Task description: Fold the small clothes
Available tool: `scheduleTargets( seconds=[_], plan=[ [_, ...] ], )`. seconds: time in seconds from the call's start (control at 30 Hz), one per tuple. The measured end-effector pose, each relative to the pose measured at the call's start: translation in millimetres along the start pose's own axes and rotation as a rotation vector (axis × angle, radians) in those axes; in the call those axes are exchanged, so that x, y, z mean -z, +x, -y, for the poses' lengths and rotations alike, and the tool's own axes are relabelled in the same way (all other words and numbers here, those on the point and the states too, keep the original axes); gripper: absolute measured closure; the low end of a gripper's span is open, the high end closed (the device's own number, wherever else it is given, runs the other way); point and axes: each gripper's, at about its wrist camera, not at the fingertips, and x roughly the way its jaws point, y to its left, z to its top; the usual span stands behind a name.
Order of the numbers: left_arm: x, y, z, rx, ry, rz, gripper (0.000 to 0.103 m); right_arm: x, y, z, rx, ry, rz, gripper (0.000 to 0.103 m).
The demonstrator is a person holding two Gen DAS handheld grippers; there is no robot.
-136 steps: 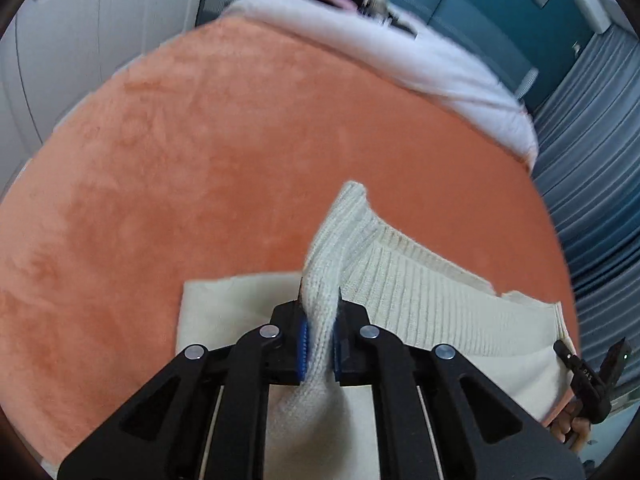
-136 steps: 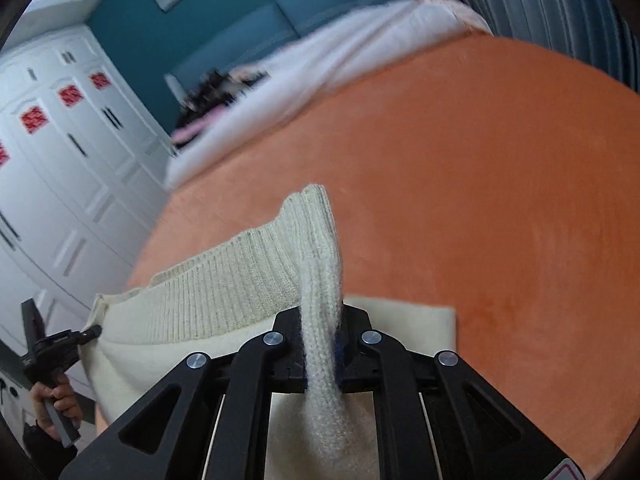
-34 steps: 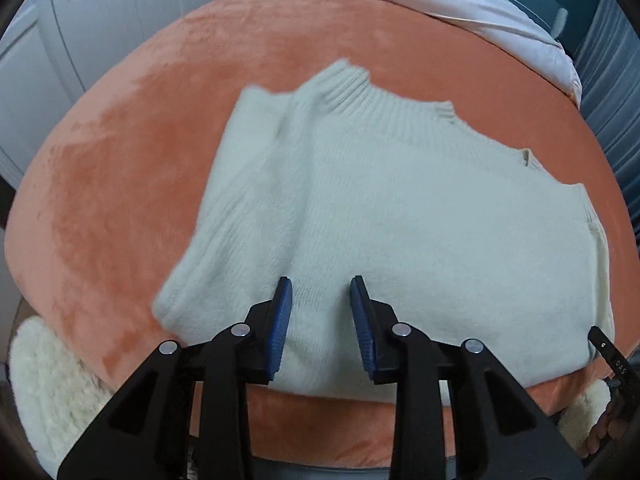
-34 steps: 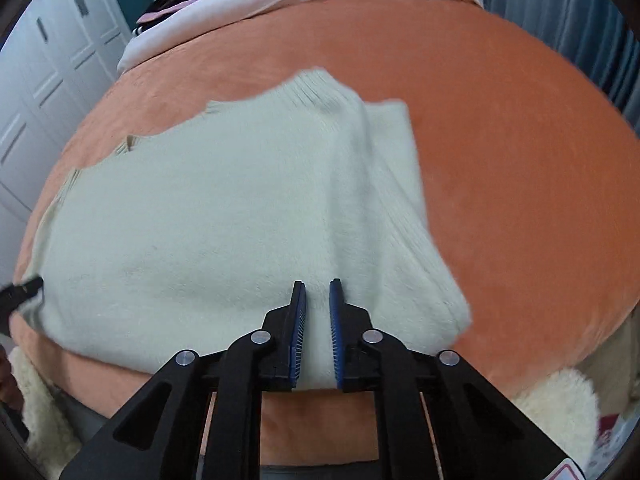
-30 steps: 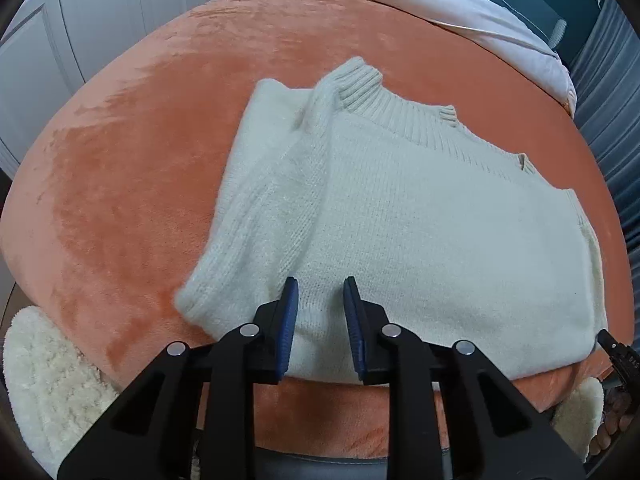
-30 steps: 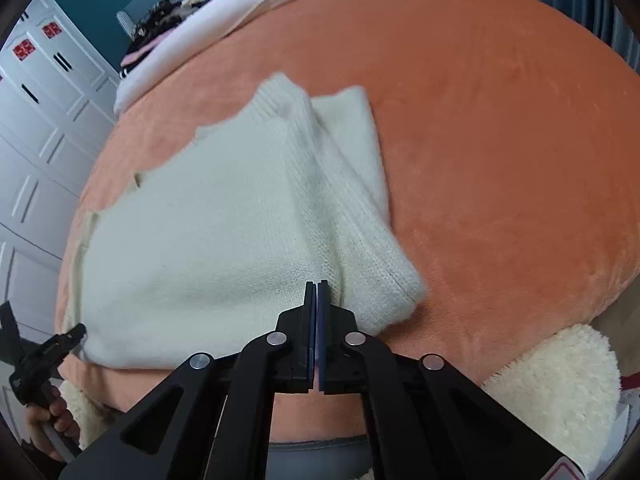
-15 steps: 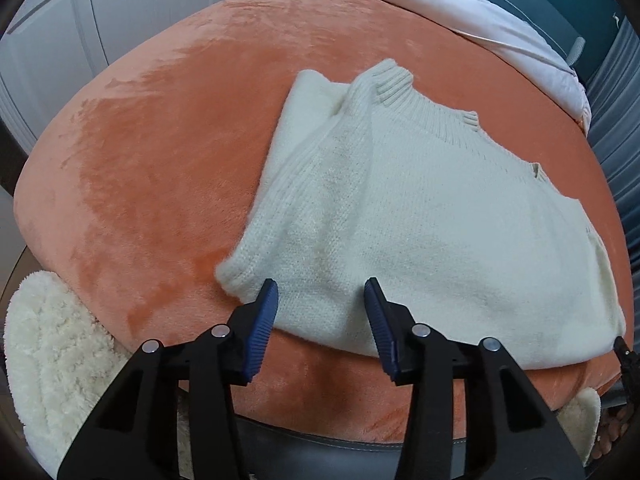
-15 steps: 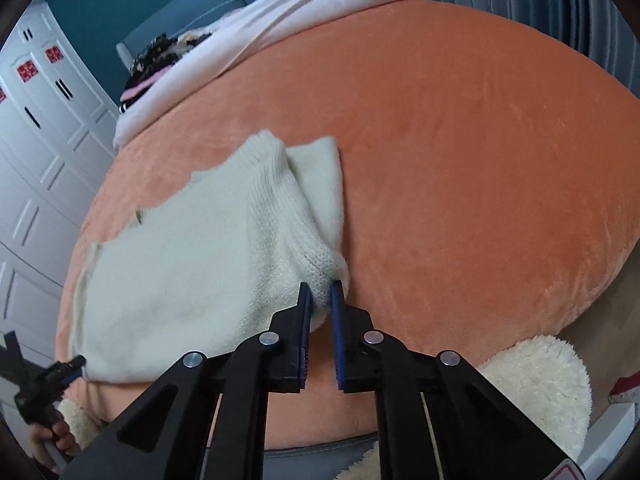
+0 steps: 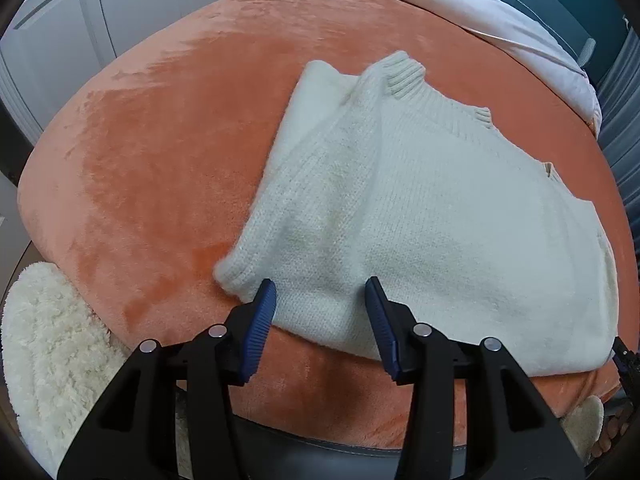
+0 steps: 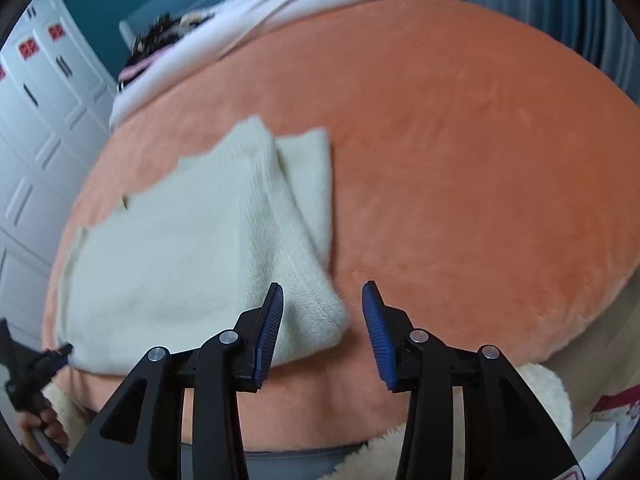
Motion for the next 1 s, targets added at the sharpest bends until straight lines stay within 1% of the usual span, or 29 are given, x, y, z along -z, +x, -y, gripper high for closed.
scheduleTargets(
  seconds=[0.03, 0.07, 0.1, 0.17, 0.2, 0.23, 0.3, 0.33, 0.4, 0.47, 0.5, 0.53, 0.57, 0.6, 0.67, 0.73, 0.83, 0.87, 0.9, 0.93, 1.0],
  plan=[
    [0.1, 0.5, -0.2, -0.001, 0.002, -0.001, 0.058, -0.6, 10.5, -1.5, -0.002, -0.002, -0.025, 0.068],
    [0.0, 1.0, -0.5, 0.001, 0.002, -0.002, 0.058, 5.8, 13.4, 2.7, -0.018, -0.005, -0.035, 0.084],
    [-0.4, 1.4, -1.8, 0.005, -0.002, -0.005, 0.058, 4.2, 8.8, 0.9, -0.035, -0.008, -0.022, 0.092],
    [-1.5, 2.0, -5.6, 0.013, -0.018, -0.01, 0.059, 0.6, -7.3, 1.9, -0.024, 0.011, 0.046, 0.093],
    [-1.8, 3.3, -7.8, 0.017, -0.031, -0.013, 0.06, 0.2, -12.8, 9.4, -0.036, 0.042, 0.058, 0.093],
    [-2.0, 5.0, -8.8, 0.019, -0.038, -0.013, 0.06, 3.5, -3.5, 17.7, -0.033, 0.075, 0.041, 0.094],
    [-2.1, 8.2, -7.0, 0.007, -0.04, -0.01, 0.059, 10.7, 26.6, 33.6, -0.02, 0.114, -0.065, 0.094],
    [-2.5, 8.6, -5.2, -0.003, -0.038, -0.009, 0.059, 11.8, 32.0, 35.1, -0.027, 0.122, -0.076, 0.094],
    [-3.2, 4.8, -5.1, 0.005, -0.046, -0.009, 0.06, 8.1, 17.3, 25.6, -0.008, 0.097, -0.05, 0.091],
    [-2.0, -4.5, -12.4, 0.051, -0.086, -0.004, 0.058, 6.6, -0.5, 13.7, 0.02, 0.069, -0.005, 0.089],
    [-0.2, -10.7, -16.7, 0.079, -0.111, 0.004, 0.056, 6.2, -9.2, 7.5, 0.052, 0.046, 0.024, 0.088],
    [1.6, -18.0, -21.5, 0.09, -0.135, 0.018, 0.049, 7.8, -20.7, 1.1, 0.071, 0.022, 0.056, 0.086],
    [3.3, -24.8, -25.5, 0.074, -0.15, 0.04, 0.042, 9.6, -33.1, -8.9, 0.076, -0.007, 0.095, 0.084],
    [4.6, -31.2, -30.6, 0.064, -0.166, 0.07, 0.038, 12.9, -44.1, -14.7, 0.059, -0.023, 0.119, 0.084],
    [4.9, -33.8, -38.6, 0.055, -0.198, 0.092, 0.026, 12.4, -46.7, -34.5, -0.017, -0.056, 0.114, 0.084],
    [3.2, -24.2, -43.4, 0.056, -0.229, 0.065, 0.025, 14.5, -39.8, -56.2, -0.078, -0.097, 0.077, 0.084],
    [2.7, -5.5, -46.5, 0.1, -0.275, 0.001, 0.024, 19.3, -20.7, -98.2, -0.164, -0.153, 0.012, 0.084],
    [3.0, -1.7, -46.3, 0.108, -0.287, -0.004, 0.023, 22.3, -14.0, -119.0, -0.178, -0.191, -0.003, 0.084],
    [3.4, 2.1, -46.0, 0.117, -0.295, -0.009, 0.018, 24.7, -8.6, -140.5, -0.187, -0.243, -0.011, 0.084],
    [3.4, 5.7, -45.1, 0.117, -0.299, -0.013, 0.016, 29.0, -5.6, -159.3, -0.191, -0.284, -0.015, 0.084],
    [2.6, 8.5, -43.1, 0.116, -0.29, -0.009, 0.013, 29.8, 6.3, -192.3, -0.205, -0.337, -0.035, 0.085]
  ],
)
